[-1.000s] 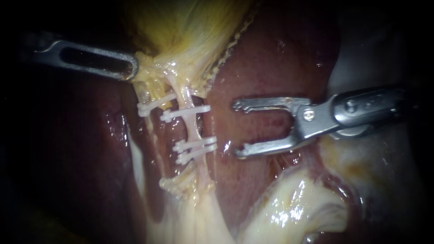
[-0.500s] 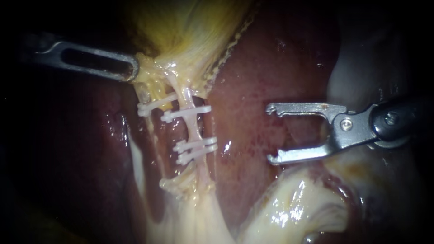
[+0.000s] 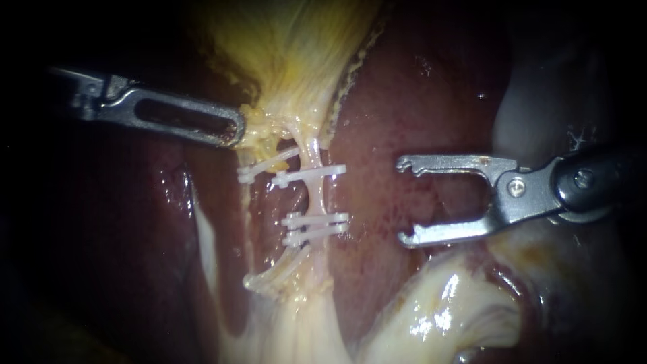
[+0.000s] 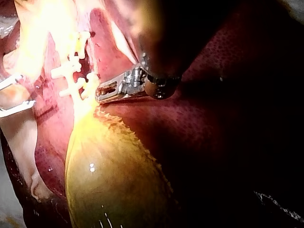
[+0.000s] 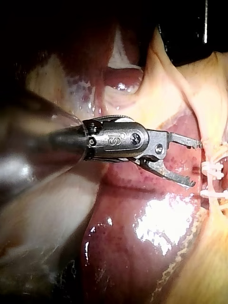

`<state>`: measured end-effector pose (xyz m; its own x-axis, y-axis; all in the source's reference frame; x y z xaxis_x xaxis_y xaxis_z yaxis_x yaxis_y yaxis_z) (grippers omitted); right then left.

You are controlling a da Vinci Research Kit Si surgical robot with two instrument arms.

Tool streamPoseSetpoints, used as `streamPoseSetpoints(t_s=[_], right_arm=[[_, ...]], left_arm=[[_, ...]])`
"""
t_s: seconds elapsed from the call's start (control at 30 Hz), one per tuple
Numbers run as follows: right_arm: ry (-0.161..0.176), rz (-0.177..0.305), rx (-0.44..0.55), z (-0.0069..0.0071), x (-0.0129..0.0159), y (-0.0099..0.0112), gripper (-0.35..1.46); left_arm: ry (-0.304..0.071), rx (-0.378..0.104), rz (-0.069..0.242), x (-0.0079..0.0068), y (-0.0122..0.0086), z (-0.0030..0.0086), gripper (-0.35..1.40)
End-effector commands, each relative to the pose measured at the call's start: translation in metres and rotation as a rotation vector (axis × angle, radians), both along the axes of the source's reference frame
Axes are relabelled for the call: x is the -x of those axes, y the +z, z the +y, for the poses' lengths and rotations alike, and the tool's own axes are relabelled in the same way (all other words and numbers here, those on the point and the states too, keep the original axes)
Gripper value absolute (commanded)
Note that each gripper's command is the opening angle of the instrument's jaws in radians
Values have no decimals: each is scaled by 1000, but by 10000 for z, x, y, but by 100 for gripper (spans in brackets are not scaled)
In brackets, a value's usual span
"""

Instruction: Going back third clip right tube

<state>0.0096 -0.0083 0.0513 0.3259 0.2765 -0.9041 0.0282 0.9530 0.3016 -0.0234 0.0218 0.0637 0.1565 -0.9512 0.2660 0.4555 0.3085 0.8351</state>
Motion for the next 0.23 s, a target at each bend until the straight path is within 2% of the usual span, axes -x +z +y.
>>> streamPoseSetpoints(t_s=[0.03, 0.17, 0.23], right_arm=[[0, 0, 0, 0, 0, 0, 50], [-2, 1, 6, -1, 0, 0, 50], [10, -4, -27, -1, -2, 0, 50]], left_arm=[[1, -1, -1, -1, -1, 0, -35], [2, -2, -2, -2, -2, 1, -35], [3, -3, -3, -4, -3, 2, -35]])
